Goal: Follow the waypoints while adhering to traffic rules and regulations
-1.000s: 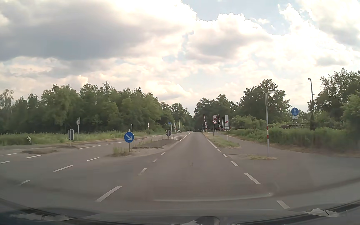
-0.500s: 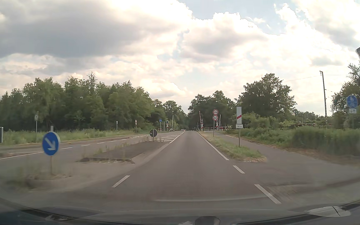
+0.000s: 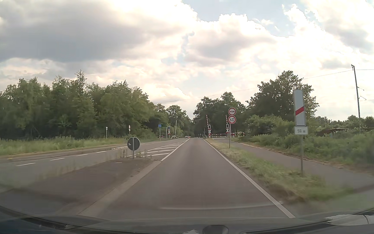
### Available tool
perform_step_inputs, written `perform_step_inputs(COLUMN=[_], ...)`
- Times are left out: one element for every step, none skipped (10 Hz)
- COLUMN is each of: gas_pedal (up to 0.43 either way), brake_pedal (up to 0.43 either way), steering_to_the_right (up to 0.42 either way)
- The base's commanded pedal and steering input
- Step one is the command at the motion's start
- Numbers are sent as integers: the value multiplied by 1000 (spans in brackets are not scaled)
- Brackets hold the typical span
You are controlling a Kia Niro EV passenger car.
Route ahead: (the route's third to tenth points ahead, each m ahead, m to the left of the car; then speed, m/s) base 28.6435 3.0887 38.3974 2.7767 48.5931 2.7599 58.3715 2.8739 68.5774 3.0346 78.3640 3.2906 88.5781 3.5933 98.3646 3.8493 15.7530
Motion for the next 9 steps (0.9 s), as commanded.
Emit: perform_step_inputs(gas_pedal=[67,67,67,67,67,67,67,67,67], brake_pedal=[0,0,0,0,0,0,0,0,0], steering_to_the_right=[2,2,2,2,2,2,1,0,-1])
